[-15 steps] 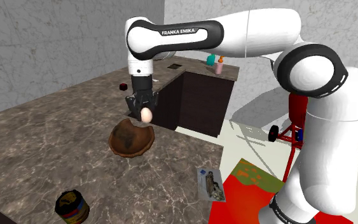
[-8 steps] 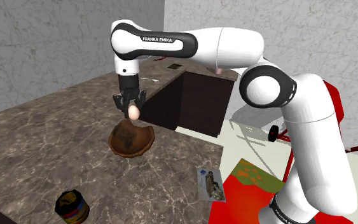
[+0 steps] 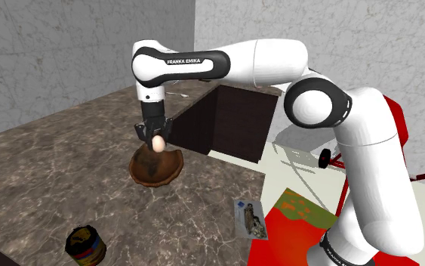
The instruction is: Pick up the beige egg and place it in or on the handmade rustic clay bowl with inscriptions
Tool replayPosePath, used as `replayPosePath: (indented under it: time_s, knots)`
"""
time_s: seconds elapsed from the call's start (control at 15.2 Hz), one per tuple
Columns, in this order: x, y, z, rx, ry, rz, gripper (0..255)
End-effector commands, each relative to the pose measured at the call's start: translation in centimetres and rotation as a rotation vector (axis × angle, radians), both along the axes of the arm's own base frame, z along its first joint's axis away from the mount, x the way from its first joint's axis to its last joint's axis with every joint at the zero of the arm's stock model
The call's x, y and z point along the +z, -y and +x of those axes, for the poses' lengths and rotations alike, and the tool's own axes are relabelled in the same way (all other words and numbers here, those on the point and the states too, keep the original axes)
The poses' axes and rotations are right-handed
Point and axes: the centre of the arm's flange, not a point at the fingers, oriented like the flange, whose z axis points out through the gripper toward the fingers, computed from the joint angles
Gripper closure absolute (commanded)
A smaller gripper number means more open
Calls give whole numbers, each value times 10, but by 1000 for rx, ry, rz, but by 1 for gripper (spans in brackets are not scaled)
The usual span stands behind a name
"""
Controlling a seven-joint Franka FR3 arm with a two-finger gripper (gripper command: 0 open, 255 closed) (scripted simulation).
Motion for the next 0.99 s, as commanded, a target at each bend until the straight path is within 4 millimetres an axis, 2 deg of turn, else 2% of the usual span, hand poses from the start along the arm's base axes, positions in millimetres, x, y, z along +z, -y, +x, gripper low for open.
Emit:
replayPosePath:
  time_s: [0.0,0.59,0.66,0.92]
  knots:
    - [-10,1,0,0,1,0,255]
    - [-14,1,0,0,1,0,255]
    - [-14,1,0,0,1,0,0]
    - [-14,1,0,0,1,0,0]
